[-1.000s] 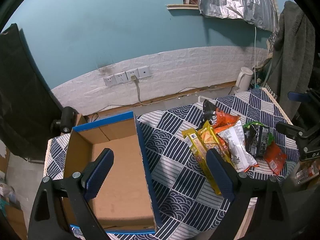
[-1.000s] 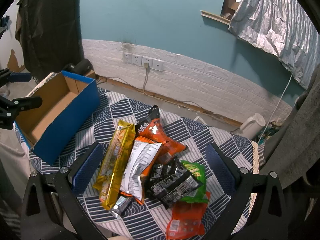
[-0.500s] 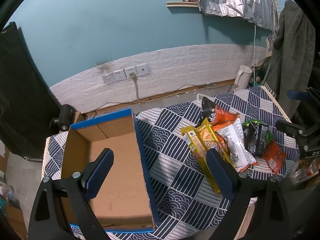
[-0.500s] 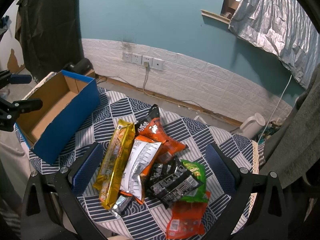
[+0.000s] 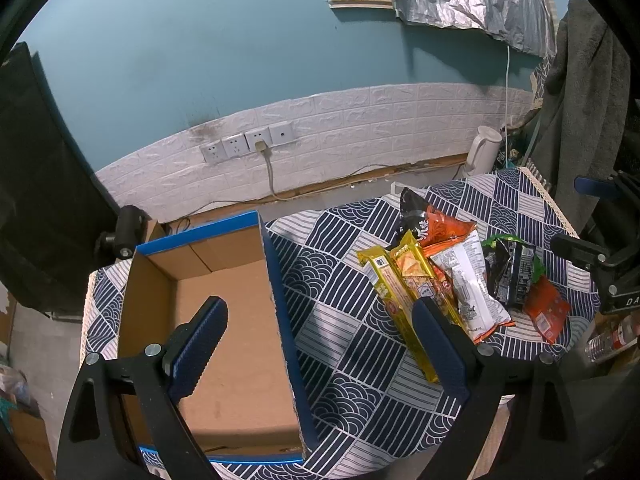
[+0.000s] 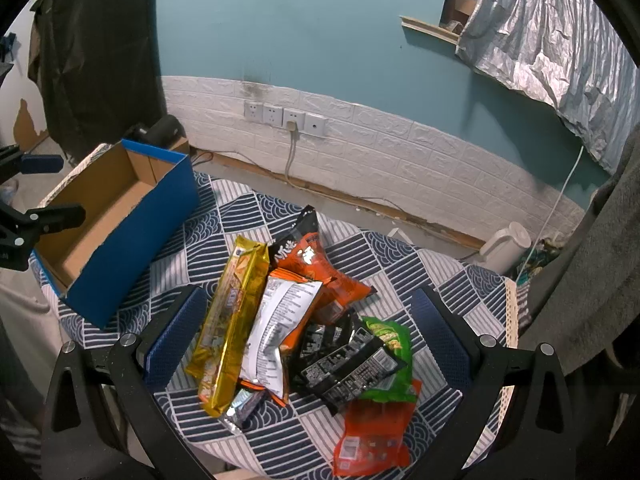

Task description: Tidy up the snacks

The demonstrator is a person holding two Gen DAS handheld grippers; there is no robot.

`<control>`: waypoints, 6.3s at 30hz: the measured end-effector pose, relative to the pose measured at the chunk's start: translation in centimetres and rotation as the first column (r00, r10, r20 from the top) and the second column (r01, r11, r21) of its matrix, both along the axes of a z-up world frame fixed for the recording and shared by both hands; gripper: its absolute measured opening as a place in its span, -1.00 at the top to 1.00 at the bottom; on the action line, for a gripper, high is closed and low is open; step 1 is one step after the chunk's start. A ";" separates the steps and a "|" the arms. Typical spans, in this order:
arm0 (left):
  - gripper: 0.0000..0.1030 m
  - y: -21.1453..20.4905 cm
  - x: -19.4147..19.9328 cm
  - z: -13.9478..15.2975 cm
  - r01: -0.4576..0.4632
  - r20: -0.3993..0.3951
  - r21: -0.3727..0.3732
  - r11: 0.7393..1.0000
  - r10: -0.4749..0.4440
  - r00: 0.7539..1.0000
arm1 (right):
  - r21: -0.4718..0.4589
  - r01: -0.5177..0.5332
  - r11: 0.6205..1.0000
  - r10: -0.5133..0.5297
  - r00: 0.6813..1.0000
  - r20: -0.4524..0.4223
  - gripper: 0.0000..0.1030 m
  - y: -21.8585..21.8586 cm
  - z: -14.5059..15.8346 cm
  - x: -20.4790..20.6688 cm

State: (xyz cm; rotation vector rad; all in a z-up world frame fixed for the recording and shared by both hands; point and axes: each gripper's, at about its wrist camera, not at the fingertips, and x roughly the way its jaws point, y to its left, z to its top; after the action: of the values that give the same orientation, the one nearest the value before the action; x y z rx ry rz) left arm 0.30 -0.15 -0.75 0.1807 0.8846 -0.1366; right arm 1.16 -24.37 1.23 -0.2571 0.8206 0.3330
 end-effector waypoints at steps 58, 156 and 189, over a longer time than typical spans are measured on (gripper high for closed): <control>-0.84 -2.9 3.0 -5.0 -0.008 -0.141 -0.002 1.000 0.008 0.990 | 0.059 0.277 0.959 -0.259 0.941 -0.219 -0.95 -7.7 -3.7 3.5; 0.38 -12.1 6.8 -11.8 0.055 -0.329 -0.160 0.986 -0.105 0.939 | 0.054 0.317 0.947 -0.285 0.905 -0.315 -0.13 -11.5 -9.6 4.1; 0.38 -4.5 2.6 0.7 0.123 0.000 -0.011 0.992 -0.123 0.992 | 0.049 0.132 0.990 -0.122 0.979 -0.166 -0.13 -5.0 -1.5 2.2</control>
State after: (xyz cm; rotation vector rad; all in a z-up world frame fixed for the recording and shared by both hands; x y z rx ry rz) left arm 2.89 -4.65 -0.08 0.2253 0.8738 -0.2568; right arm 3.33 -29.35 -0.32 -0.1221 0.9817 0.2600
